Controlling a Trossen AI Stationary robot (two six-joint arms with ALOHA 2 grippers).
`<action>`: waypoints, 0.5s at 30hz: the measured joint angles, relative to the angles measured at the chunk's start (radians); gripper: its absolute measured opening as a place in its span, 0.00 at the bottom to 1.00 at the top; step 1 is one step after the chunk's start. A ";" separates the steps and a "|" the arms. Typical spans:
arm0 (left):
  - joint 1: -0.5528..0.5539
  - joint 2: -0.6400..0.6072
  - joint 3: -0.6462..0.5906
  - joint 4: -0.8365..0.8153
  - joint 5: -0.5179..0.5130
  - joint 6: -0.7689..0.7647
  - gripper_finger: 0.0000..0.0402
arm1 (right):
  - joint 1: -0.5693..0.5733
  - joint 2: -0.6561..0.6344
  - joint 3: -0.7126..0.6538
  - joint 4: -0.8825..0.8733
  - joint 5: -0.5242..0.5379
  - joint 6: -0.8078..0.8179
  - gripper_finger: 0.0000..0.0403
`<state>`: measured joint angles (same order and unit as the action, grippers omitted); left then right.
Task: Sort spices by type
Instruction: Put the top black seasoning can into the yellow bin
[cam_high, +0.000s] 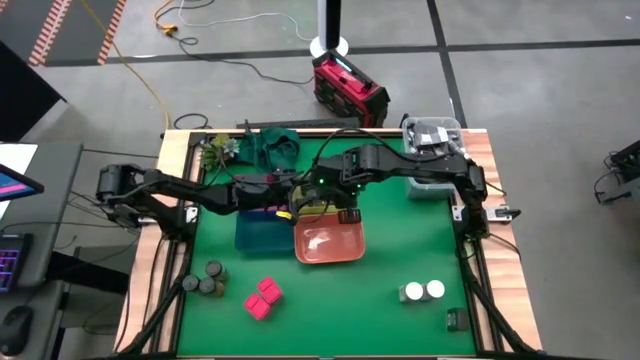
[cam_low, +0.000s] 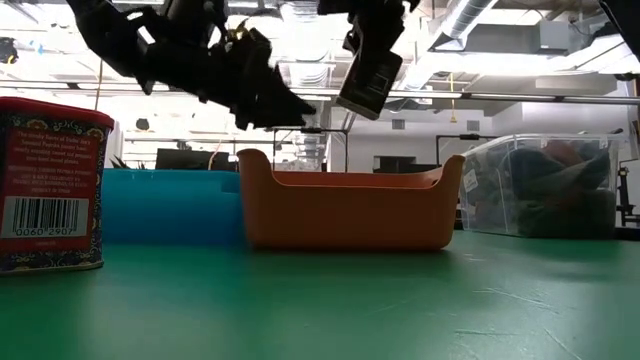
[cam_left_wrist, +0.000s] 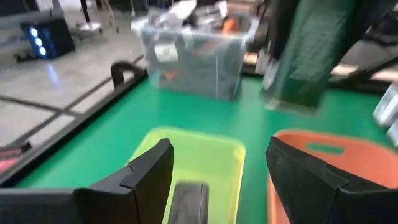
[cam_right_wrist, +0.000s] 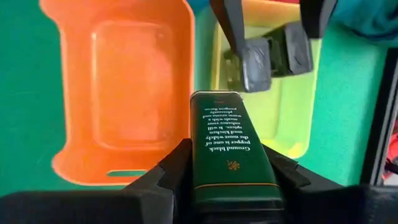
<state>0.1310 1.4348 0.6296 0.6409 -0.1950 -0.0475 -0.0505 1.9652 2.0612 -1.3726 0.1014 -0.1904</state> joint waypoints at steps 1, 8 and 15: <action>0.000 -0.011 0.000 -0.001 0.004 0.000 0.61 | -0.004 0.001 0.000 -0.007 0.000 0.000 0.40; -0.001 -0.157 0.000 -0.157 0.033 0.017 0.61 | -0.091 0.001 -0.007 -0.053 0.001 -0.002 0.40; -0.001 -0.407 0.001 -0.472 0.032 0.024 0.61 | -0.182 0.002 -0.157 0.111 0.007 -0.103 0.40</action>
<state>0.1303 1.0282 0.6307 0.1685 -0.1635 -0.0230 -0.2325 1.9671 1.9046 -1.2618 0.1081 -0.2931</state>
